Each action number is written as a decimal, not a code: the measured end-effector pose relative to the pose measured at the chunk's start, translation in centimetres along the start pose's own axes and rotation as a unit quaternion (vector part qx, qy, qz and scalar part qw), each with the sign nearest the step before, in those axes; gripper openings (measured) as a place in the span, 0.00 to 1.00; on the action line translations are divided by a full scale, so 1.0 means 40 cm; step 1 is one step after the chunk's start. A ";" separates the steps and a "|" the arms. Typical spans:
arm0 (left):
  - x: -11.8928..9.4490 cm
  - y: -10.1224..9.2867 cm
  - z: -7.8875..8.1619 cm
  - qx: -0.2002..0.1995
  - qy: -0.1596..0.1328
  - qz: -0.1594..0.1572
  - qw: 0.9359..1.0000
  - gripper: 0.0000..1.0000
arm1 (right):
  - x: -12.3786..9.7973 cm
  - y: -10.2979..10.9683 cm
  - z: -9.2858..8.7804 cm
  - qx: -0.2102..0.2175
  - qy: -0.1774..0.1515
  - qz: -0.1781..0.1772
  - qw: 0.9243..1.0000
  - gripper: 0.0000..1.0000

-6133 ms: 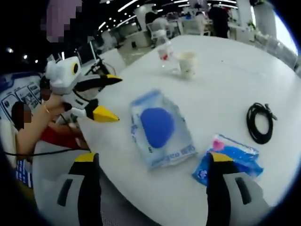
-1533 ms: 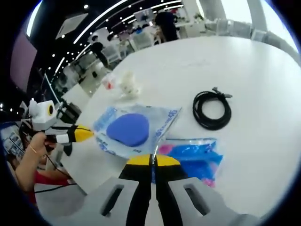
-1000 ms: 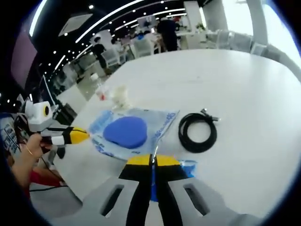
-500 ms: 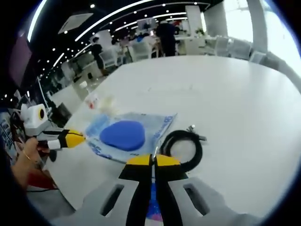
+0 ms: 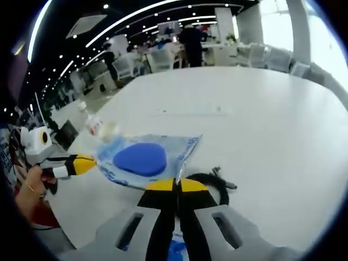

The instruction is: Arrange the tabletop items into an orderly group along one side of the table until the central work area is clear of visible clutter.

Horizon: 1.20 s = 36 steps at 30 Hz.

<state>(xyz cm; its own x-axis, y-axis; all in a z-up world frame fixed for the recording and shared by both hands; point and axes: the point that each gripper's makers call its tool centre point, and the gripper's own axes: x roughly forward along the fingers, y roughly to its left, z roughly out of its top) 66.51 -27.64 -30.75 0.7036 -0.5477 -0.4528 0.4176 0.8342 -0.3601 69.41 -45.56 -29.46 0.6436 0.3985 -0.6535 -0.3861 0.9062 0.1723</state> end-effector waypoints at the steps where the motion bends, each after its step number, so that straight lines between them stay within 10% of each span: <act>1: 0.007 0.004 0.002 -0.001 -0.001 0.001 1.000 0.00 | 0.006 -0.002 0.002 -0.001 0.001 0.001 1.000 0.01; 36: 0.145 0.121 -0.007 -0.004 -0.036 0.062 0.997 0.00 | 0.222 -0.081 0.003 -0.003 0.010 0.001 1.000 0.01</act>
<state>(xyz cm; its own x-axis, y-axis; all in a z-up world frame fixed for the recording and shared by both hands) 72.44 -26.79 -35.34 0.7894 -0.4338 -0.4344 0.3206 0.8947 -0.3110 76.47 -44.96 -35.71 0.6290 0.3975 -0.6681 -0.3911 0.9045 0.1700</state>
